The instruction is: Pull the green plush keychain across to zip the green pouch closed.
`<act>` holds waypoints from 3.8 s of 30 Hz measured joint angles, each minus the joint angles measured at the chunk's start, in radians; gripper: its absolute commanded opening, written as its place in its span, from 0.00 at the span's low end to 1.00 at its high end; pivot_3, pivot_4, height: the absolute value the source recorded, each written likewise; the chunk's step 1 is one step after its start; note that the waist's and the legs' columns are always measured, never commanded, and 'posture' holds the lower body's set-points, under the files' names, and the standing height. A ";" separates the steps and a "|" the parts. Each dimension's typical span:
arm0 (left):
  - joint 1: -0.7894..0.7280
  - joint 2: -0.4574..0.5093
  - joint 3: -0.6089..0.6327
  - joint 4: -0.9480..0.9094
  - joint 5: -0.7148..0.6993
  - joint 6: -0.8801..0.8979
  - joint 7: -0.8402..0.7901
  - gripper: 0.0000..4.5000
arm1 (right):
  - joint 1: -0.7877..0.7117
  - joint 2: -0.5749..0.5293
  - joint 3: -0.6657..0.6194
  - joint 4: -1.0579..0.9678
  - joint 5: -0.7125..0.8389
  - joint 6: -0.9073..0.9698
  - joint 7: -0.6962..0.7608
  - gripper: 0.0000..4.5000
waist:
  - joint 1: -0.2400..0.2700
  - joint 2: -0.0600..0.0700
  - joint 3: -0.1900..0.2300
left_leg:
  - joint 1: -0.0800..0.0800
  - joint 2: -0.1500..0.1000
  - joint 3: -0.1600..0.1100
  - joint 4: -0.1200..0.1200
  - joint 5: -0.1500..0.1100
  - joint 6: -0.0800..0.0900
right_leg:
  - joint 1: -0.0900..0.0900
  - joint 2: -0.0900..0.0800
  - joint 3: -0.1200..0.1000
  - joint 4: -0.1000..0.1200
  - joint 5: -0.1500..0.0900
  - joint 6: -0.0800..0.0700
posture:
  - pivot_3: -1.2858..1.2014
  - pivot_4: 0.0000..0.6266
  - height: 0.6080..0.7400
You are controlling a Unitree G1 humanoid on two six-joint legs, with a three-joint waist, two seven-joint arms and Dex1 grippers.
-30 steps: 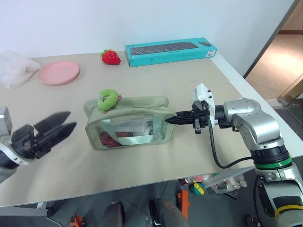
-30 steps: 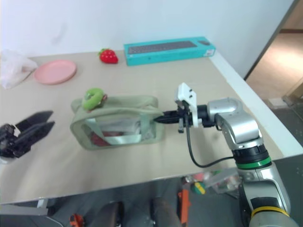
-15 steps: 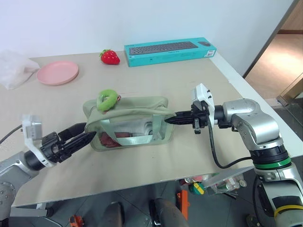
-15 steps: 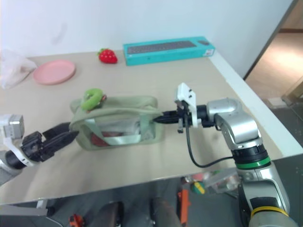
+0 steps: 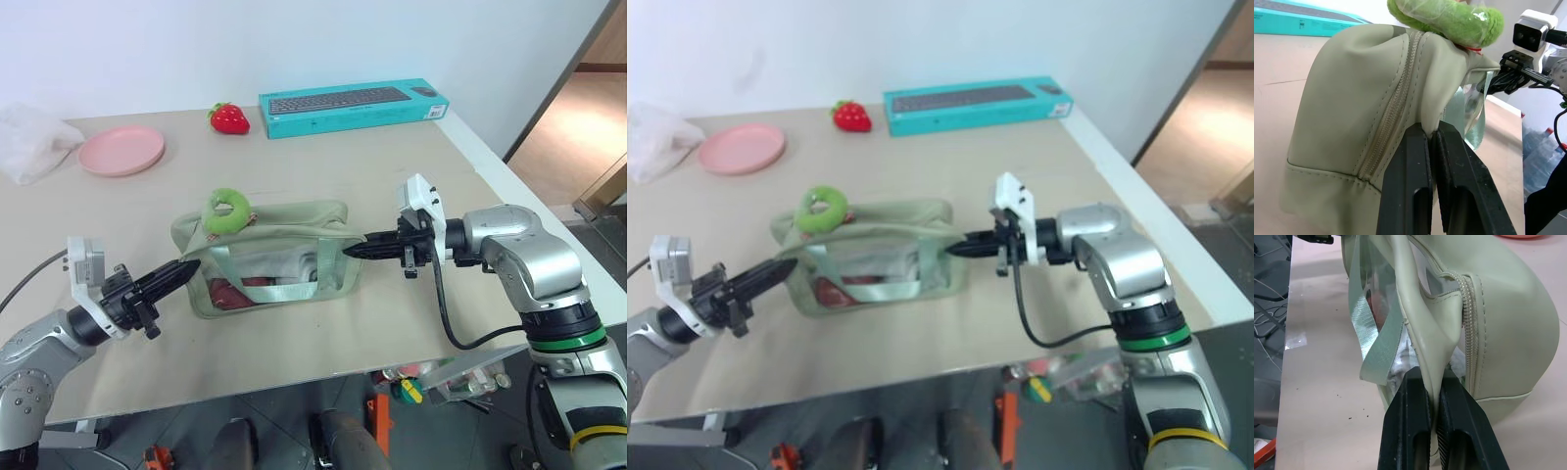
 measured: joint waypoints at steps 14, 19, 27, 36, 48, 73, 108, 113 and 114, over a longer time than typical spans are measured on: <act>0.014 0.000 -0.003 -0.014 -0.005 -0.008 -0.001 0.00 | -0.133 0.047 -0.163 0.005 0.157 0.056 -0.053 0.69 | 0.000 0.000 0.000 | 0.000 -0.001 0.002 0.000 0.000 0.000 | 0.000 0.000 0.002 0.000 0.001 0.001 | 0.52 0.24 1.00; 0.011 0.000 -0.011 -0.017 -0.005 -0.007 -0.002 0.00 | -0.201 0.117 -0.085 -0.045 0.105 0.032 -0.141 0.69 | 0.003 0.000 0.000 | -0.001 -0.001 0.002 0.000 0.000 0.000 | 0.000 -0.001 0.002 -0.001 0.001 0.002 | 0.52 0.24 1.00; 0.003 0.000 -0.018 -0.017 -0.004 -0.008 -0.004 0.00 | -0.290 0.214 0.110 -0.064 -0.075 -0.120 -0.168 0.69 | 0.003 0.000 0.000 | -0.001 -0.001 0.006 0.000 0.000 0.000 | -0.002 -0.002 0.005 -0.001 0.001 0.003 | 0.52 0.24 1.00; -0.001 -0.017 -0.027 -0.017 0.003 -0.013 -0.009 0.00 | -0.334 0.309 0.180 0.008 -0.148 -0.204 -0.143 0.69 | 0.005 -0.003 -0.002 | -0.002 -0.002 0.006 0.000 0.000 0.000 | -0.002 -0.004 0.005 -0.001 0.001 0.003 | 0.52 0.24 1.00; 0.010 -0.026 -0.029 -0.021 0.005 -0.026 -0.008 0.00 | -0.340 0.385 0.210 0.112 -0.188 -0.226 -0.129 0.69 | 0.005 -0.003 -0.002 | -0.001 -0.002 0.006 0.000 0.000 0.000 | -0.002 -0.003 0.005 -0.001 0.001 0.003 | 0.52 0.24 1.00; 0.004 -0.034 -0.059 -0.033 0.016 -0.044 -0.001 0.00 | -0.366 0.370 0.157 0.220 -0.178 -0.232 -0.093 0.01 | 0.006 -0.003 -0.002 | -0.002 -0.002 0.006 0.000 0.000 0.000 | -0.002 -0.004 0.005 -0.001 0.002 0.004 | 0.52 0.24 1.00; -0.059 -0.032 -0.117 0.011 0.001 -0.001 -0.021 0.00 | 0.094 0.029 0.074 0.231 -0.297 -0.179 -0.176 0.01 | -0.003 -0.005 -0.005 | 0.003 0.001 0.015 0.001 -0.004 0.006 | -0.001 -0.001 0.011 -0.001 0.001 0.007 | 0.52 0.24 1.00; -0.058 -0.033 -0.099 0.010 -0.027 0.030 0.014 0.00 | 0.053 0.027 0.067 0.290 -0.303 -0.191 -0.167 0.16 | -0.005 -0.005 -0.005 | 0.003 0.001 0.017 0.001 -0.004 0.006 | -0.001 -0.001 0.012 -0.001 0.001 0.006 | 0.52 0.24 1.00; -0.058 -0.033 -0.096 0.010 -0.032 0.035 0.021 0.00 | 0.037 0.027 0.061 0.314 -0.305 -0.197 -0.168 0.21 | -0.004 -0.005 -0.005 | 0.003 0.001 0.017 0.001 -0.004 0.006 | -0.001 -0.001 0.012 -0.001 0.001 0.006 | 0.52 0.24 1.00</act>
